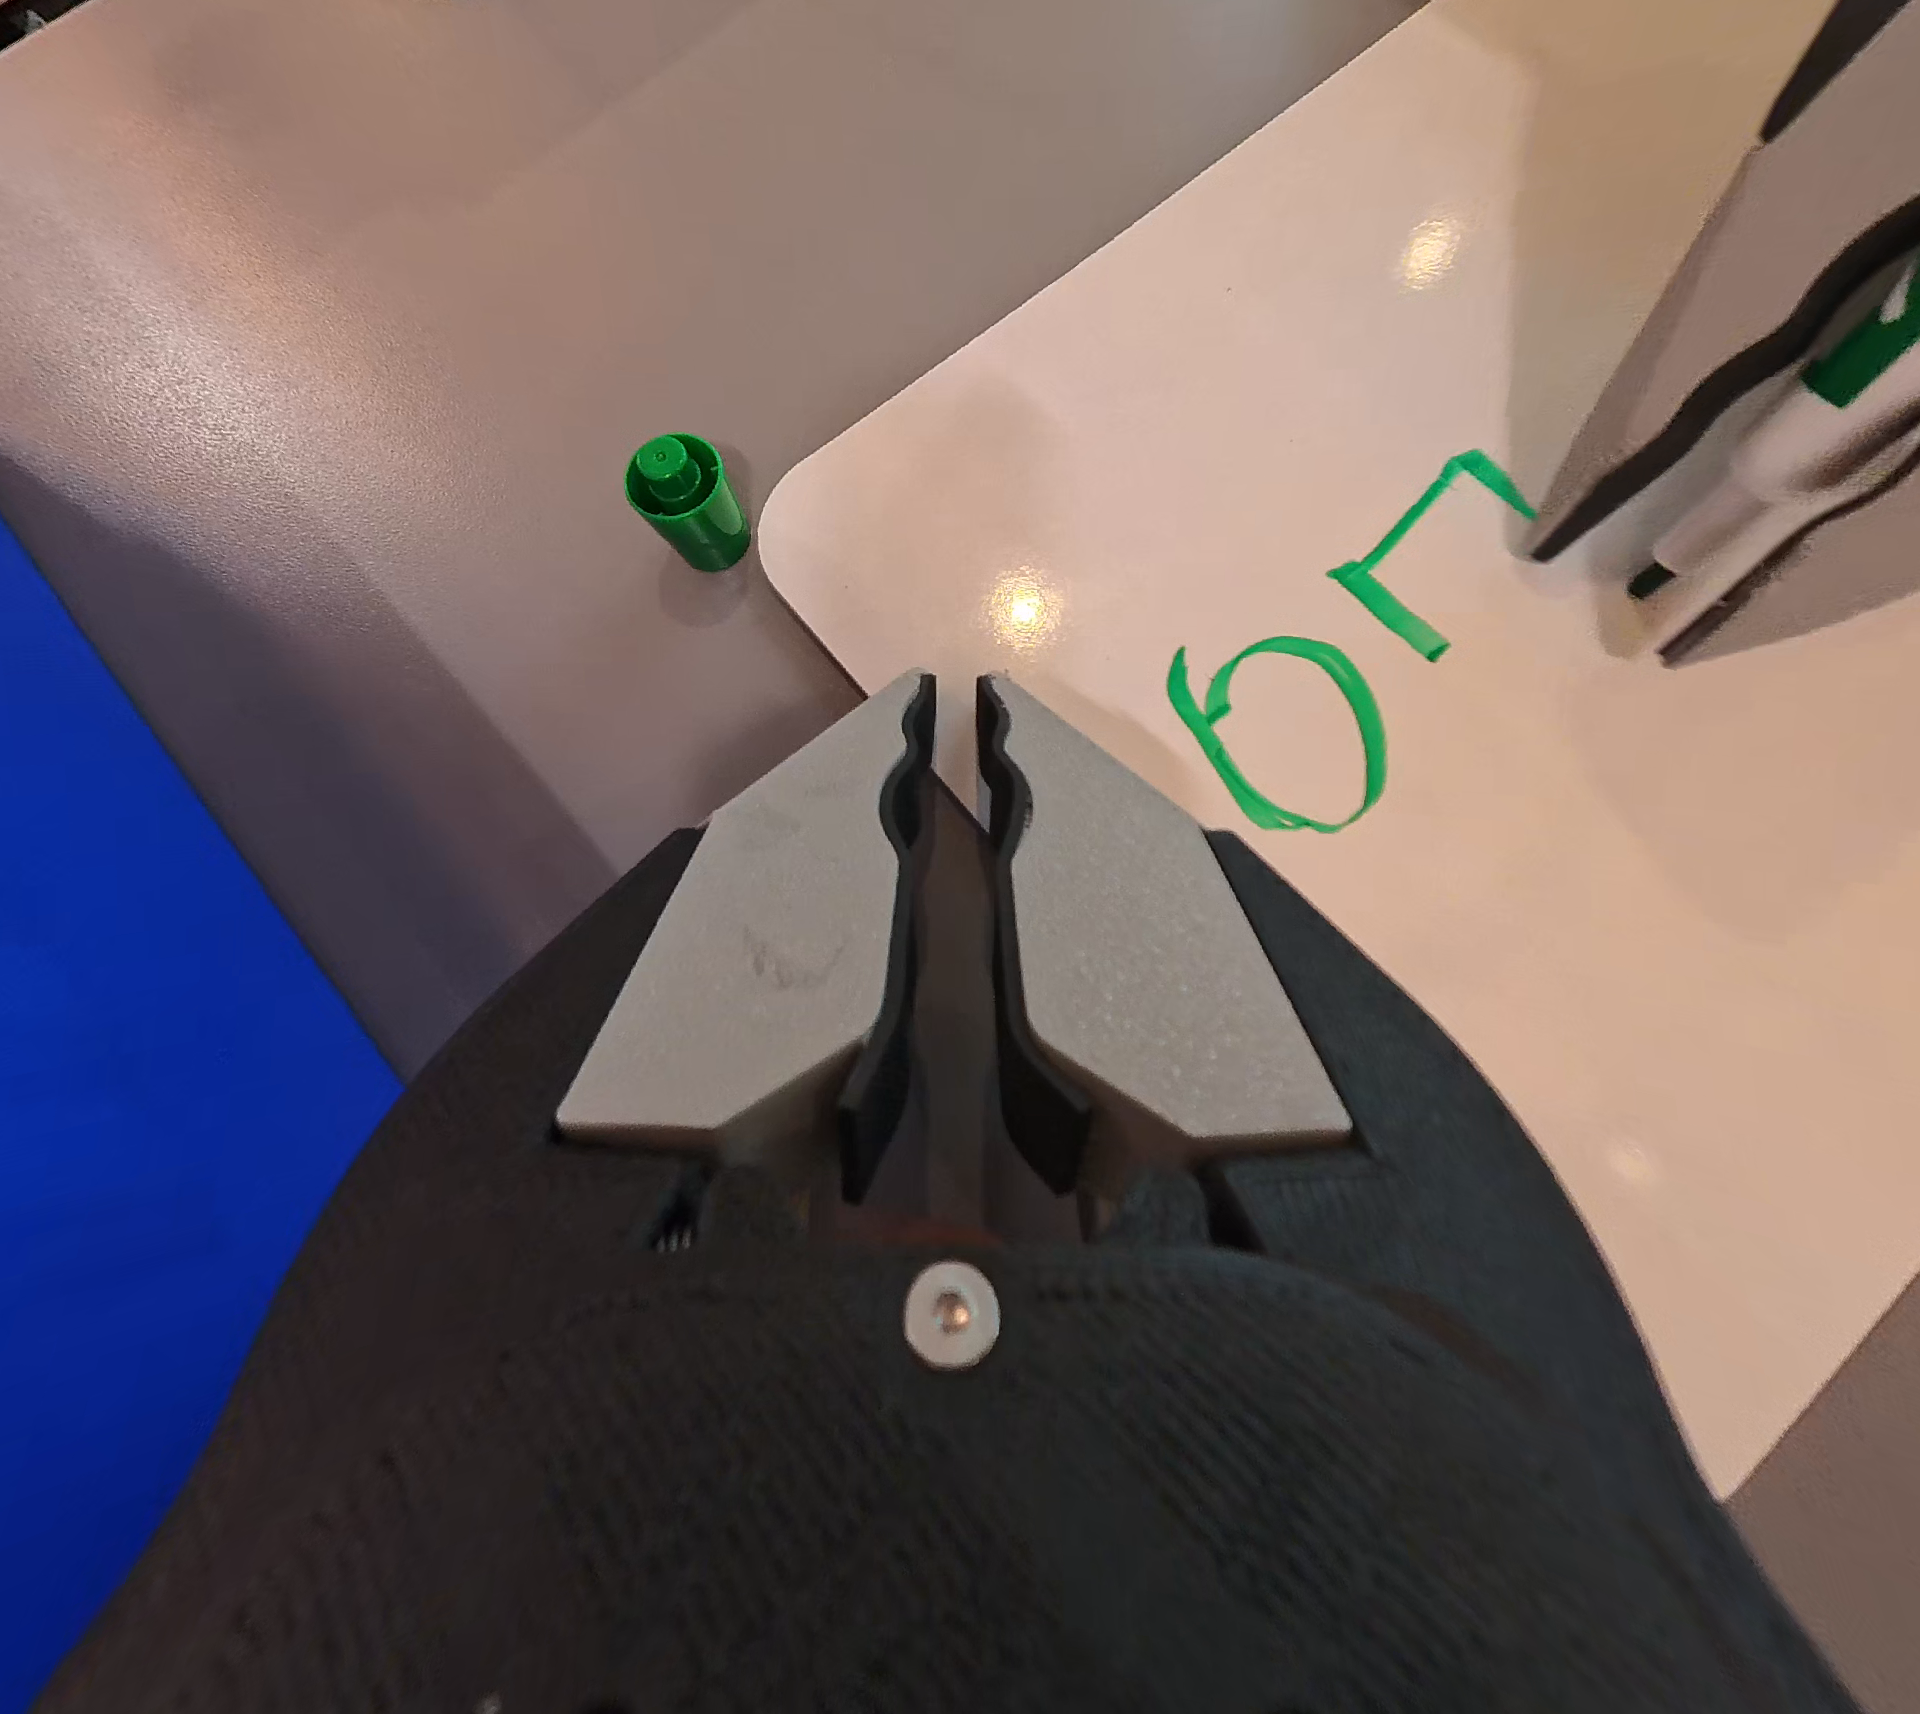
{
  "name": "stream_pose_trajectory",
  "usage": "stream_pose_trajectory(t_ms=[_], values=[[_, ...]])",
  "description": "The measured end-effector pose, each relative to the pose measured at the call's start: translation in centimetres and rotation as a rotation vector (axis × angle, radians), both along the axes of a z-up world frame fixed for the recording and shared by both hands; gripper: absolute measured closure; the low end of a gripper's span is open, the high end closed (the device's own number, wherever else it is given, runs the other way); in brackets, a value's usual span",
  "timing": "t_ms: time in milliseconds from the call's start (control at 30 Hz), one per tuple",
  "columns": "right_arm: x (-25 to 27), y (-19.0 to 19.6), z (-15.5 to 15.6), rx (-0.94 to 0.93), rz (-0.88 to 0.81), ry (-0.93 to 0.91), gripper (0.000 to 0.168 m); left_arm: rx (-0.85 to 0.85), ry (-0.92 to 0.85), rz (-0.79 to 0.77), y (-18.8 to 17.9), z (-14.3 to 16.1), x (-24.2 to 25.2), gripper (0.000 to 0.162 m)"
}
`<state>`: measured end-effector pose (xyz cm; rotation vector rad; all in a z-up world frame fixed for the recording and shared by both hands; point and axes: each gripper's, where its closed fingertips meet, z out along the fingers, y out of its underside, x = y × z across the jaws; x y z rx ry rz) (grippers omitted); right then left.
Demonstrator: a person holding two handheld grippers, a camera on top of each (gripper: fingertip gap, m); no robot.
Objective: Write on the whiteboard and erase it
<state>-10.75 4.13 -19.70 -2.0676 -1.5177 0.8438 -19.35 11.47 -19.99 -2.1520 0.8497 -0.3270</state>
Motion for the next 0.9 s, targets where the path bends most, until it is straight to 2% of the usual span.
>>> stream_pose_trajectory(t_ms=[233,333,433,733,900], values=[[-0.1,-0.3,0.2,0.01,-0.001,0.018,0.145,-0.001,-0.001,0.001,0.0,0.0,0.0,0.156],[-0.9,0.6,2.2,0.013,-0.045,0.143,0.145,0.001,0.001,0.001,0.0,0.0,0.0,0.156],[-1.5,1.5,3.1,0.069,-0.078,0.179,0.145,0.003,0.003,0.001,0.0,0.0,0.0,0.156],[-3.7,1.8,0.8,0.119,-0.041,0.059,0.145,0.005,0.006,0.001,0.0,0.0,0.0,0.156],[-3.6,1.8,0.7,0.115,-0.033,0.049,0.144,0.006,0.006,0.0,0.0,0.0,0.0,0.157]])
